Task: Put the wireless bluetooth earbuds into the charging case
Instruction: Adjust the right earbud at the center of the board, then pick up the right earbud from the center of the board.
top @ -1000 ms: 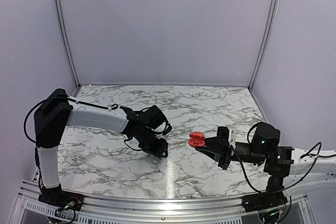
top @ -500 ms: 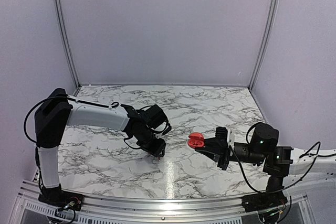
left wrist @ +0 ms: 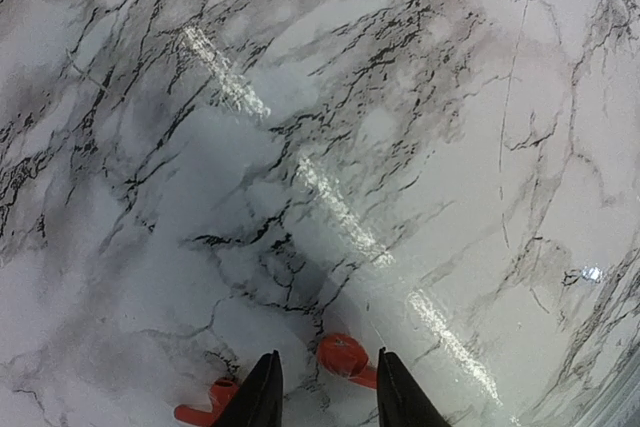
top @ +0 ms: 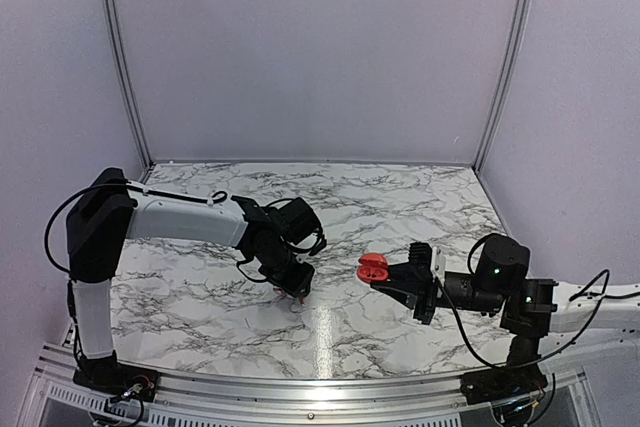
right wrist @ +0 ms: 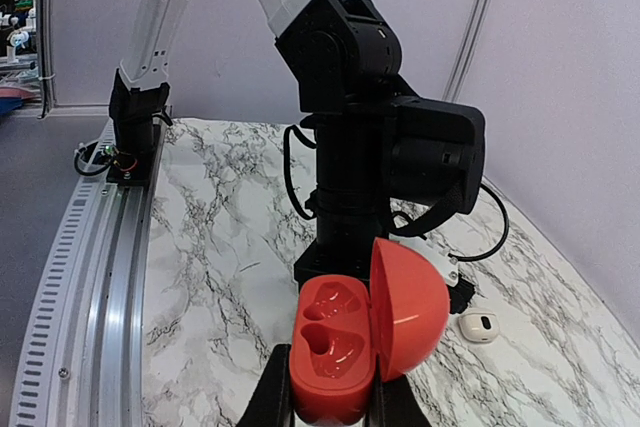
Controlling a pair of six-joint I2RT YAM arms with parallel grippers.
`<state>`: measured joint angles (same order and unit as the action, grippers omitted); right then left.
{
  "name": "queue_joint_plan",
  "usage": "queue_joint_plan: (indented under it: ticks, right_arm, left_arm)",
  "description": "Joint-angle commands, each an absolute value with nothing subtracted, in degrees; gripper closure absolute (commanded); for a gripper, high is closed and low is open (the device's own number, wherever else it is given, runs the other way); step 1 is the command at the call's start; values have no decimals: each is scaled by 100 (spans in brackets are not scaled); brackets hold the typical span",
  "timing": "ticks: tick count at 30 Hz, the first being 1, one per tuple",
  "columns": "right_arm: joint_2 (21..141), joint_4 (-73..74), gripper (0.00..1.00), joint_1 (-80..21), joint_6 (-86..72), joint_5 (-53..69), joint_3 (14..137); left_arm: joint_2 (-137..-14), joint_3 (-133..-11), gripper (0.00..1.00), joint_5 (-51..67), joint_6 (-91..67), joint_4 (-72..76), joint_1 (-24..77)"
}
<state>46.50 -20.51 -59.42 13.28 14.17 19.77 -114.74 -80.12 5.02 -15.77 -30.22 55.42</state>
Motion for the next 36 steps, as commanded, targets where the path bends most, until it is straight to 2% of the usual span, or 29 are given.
queue_joint_plan:
  ticks: [1,28,36]
  right_arm:
    - [4649,-2063,100,-5994,1239,1336,2083]
    - [4688,-2086,100,-5994,1171,1336,2126]
    - [4716,-2110,100,-5994,1115,1302,2089]
  left_arm:
    - [-11583,-8156,67,460,-1478,-3248,5598]
    - [-11553,-7699,73,228,-1441,-2953,5701]
    - [-11482,-7557,80,62,-1469,-2711,5739]
